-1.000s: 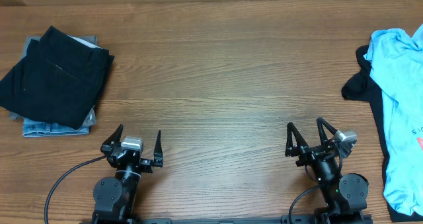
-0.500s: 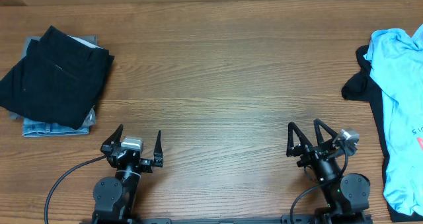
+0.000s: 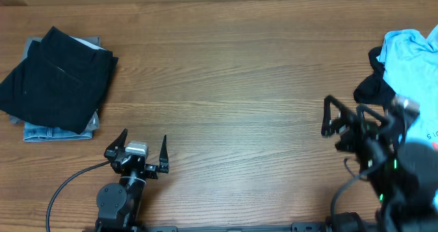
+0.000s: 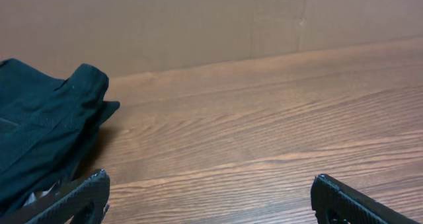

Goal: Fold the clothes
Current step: 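Move the right gripper toward the light-blue shirt pile at right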

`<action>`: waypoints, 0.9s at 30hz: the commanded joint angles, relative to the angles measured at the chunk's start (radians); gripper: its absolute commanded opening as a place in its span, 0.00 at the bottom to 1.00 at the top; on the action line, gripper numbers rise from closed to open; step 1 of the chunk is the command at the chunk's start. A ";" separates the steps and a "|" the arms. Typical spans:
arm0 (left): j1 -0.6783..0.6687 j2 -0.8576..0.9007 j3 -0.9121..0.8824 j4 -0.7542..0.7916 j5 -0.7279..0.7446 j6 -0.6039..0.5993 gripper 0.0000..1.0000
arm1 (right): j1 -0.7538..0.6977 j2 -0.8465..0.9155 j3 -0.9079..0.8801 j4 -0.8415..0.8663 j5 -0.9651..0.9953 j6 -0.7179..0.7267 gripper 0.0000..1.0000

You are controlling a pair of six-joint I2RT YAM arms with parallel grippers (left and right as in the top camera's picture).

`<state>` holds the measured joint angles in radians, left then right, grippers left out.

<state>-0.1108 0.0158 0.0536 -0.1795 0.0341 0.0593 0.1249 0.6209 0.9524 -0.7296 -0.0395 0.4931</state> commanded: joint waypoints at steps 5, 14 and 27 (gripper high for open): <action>-0.004 -0.001 -0.002 -0.002 0.011 0.016 1.00 | 0.004 0.376 0.252 -0.224 0.086 -0.093 1.00; -0.004 -0.001 -0.002 -0.003 0.011 0.016 1.00 | 0.003 0.636 0.252 -0.302 0.099 -0.108 1.00; -0.004 -0.001 -0.002 -0.002 0.011 0.016 1.00 | 0.003 0.697 0.251 -0.341 0.135 -0.108 1.00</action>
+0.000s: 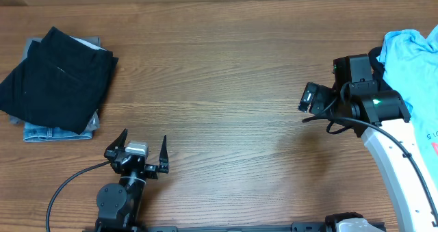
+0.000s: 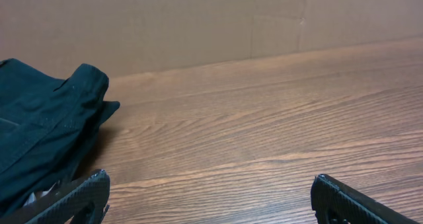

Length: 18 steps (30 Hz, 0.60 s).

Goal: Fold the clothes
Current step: 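Move the right gripper toward the light-blue shirt pile at right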

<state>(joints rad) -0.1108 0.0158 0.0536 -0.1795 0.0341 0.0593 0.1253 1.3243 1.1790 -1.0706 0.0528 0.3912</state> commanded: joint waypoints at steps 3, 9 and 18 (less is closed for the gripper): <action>-0.004 -0.001 -0.002 -0.002 0.011 0.016 1.00 | -0.005 -0.006 0.025 -0.010 0.067 -0.006 1.00; -0.004 -0.001 -0.002 -0.002 0.011 0.016 1.00 | -0.095 -0.006 0.025 -0.032 0.051 -0.002 1.00; -0.004 -0.001 -0.002 -0.002 0.011 0.016 1.00 | -0.195 -0.006 0.025 -0.041 0.051 -0.002 1.00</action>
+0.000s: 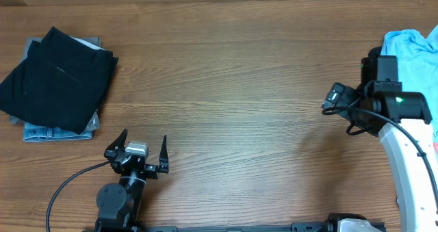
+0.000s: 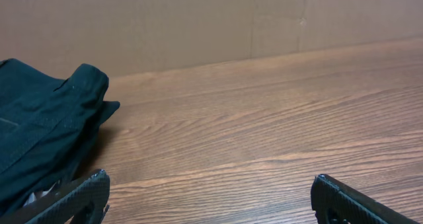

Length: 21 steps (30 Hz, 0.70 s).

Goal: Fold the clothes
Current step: 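Move the right gripper toward the light-blue shirt pile at right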

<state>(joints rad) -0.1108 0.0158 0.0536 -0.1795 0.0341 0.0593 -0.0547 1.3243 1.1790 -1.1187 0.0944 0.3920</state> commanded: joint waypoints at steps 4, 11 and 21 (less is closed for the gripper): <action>-0.004 -0.001 -0.002 -0.003 0.011 0.016 1.00 | -0.020 -0.006 0.025 0.026 0.010 -0.003 1.00; -0.004 -0.001 -0.002 -0.003 0.011 0.016 1.00 | -0.020 -0.005 0.022 0.067 0.011 -0.003 1.00; -0.004 -0.001 -0.002 -0.002 0.011 0.016 1.00 | -0.019 0.034 0.019 0.095 0.062 -0.002 1.00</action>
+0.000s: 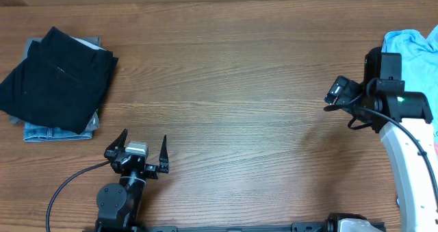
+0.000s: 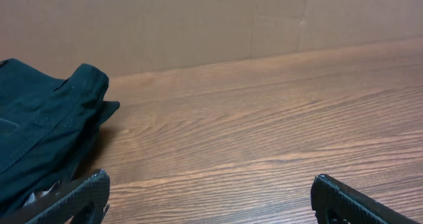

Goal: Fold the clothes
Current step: 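Move the right gripper toward the light-blue shirt pile at right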

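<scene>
A folded stack lies at the table's far left: a black garment on top, blue jeans under it. The black garment also fills the left of the left wrist view. A light blue shirt lies crumpled at the right edge. My left gripper rests open near the front edge with nothing between its fingers. My right gripper hangs at the edge of the blue shirt's pile. Its fingers are hidden under the wrist.
The wooden table stretches between the stack and the pile. A brown cardboard wall stands behind the table's far edge. The right arm's white link runs down the right side.
My right arm has shifted a little further right, closer to the blue shirt's pile. The left gripper and the folded stack have not moved.
My right gripper was first low at the front right, open. Then it stood further back, left of the pile. After that it was nearer the blue shirt, and now it is at the pile's edge. The left arm stayed still throughout.
</scene>
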`<action>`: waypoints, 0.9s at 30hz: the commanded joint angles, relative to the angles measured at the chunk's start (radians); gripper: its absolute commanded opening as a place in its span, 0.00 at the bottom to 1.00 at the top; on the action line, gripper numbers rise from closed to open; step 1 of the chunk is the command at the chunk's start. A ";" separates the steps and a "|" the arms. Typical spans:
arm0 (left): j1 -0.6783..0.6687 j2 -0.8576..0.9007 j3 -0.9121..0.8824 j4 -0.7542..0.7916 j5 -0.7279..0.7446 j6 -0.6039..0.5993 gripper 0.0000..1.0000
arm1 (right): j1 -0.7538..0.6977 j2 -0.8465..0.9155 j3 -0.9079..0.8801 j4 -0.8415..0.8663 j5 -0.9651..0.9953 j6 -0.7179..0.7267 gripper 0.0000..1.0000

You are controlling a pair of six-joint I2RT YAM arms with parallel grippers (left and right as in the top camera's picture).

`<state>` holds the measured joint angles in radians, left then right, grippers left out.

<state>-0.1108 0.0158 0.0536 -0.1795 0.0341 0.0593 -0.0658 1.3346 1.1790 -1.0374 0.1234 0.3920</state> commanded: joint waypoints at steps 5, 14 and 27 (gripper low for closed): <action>-0.004 -0.001 -0.002 -0.002 0.011 0.015 1.00 | -0.008 0.053 0.019 0.037 0.008 0.002 1.00; -0.004 -0.001 -0.002 -0.002 0.011 0.016 1.00 | -0.009 0.128 0.019 0.039 0.035 -0.003 1.00; -0.004 -0.001 -0.002 -0.002 0.011 0.016 1.00 | -0.150 0.201 0.026 0.172 0.032 0.003 1.00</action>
<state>-0.1108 0.0158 0.0536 -0.1795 0.0341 0.0593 -0.1417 1.5349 1.1790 -0.8883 0.1894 0.3923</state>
